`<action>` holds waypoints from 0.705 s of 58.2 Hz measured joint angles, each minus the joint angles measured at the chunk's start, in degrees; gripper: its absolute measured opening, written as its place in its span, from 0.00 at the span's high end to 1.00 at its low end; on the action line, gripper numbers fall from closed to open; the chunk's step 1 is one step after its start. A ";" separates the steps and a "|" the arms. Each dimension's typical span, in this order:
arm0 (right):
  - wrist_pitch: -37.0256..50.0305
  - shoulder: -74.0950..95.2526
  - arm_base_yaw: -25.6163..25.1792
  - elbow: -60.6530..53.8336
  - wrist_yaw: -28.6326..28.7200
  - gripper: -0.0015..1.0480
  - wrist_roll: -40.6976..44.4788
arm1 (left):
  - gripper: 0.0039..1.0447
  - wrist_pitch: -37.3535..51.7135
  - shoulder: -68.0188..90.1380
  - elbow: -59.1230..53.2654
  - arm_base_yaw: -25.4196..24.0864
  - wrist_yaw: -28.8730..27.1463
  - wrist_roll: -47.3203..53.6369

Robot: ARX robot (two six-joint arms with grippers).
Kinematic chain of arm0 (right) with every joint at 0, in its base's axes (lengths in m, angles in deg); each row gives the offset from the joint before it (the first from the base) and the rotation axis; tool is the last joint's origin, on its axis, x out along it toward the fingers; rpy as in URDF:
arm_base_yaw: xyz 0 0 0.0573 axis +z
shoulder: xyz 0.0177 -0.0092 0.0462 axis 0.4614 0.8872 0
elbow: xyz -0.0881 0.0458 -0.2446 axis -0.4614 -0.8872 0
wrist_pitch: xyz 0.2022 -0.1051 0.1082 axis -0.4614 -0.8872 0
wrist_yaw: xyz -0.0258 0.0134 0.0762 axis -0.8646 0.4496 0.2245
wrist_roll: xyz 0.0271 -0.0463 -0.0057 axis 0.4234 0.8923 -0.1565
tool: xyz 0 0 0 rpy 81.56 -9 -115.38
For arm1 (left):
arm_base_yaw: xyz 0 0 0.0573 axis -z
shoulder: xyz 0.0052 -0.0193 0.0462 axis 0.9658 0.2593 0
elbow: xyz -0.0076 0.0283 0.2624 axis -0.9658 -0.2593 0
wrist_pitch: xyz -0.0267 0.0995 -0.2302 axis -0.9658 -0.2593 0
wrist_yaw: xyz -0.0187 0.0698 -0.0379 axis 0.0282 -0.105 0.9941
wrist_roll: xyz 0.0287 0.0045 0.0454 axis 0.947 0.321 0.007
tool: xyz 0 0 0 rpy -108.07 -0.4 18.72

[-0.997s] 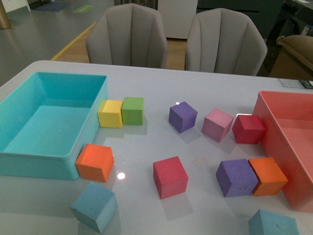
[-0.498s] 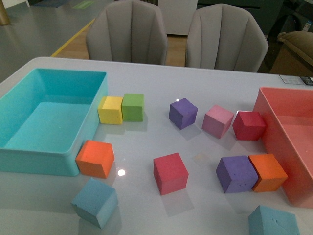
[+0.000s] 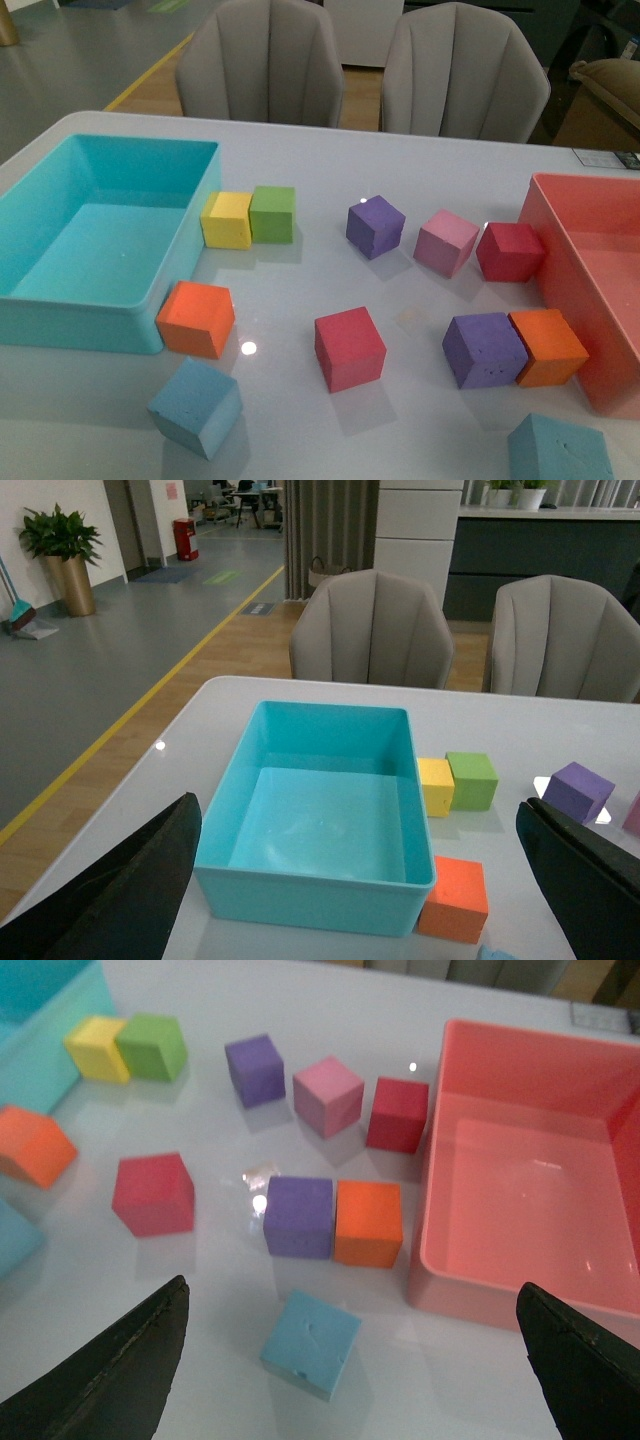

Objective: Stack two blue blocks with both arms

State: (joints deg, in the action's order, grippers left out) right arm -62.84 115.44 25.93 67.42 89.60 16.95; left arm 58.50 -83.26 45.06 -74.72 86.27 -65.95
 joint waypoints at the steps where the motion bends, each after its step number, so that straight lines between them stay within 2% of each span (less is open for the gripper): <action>1: 1.46 3.67 0.28 0.55 -0.50 0.09 -0.02 | 0.08 0.00 0.00 0.00 0.00 0.00 0.00; 7: 7.48 24.13 2.36 3.76 -3.93 0.09 -0.94 | 0.08 0.00 0.00 0.00 0.00 0.02 0.00; 15: 11.06 39.47 5.01 6.12 -8.28 0.09 -3.08 | 0.08 0.00 0.00 0.00 0.00 0.02 0.00; 24: 14.40 50.03 7.54 8.26 -11.13 0.09 -6.86 | 0.08 0.00 0.00 0.00 0.00 0.02 0.00; 41: 15.28 58.12 9.29 12.92 -11.08 0.09 -14.03 | 0.08 0.00 0.00 0.00 0.00 0.02 0.00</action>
State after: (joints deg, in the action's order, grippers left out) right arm -47.56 173.55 35.22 80.34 78.52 2.92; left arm 58.50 -83.26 45.06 -74.72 86.30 -65.95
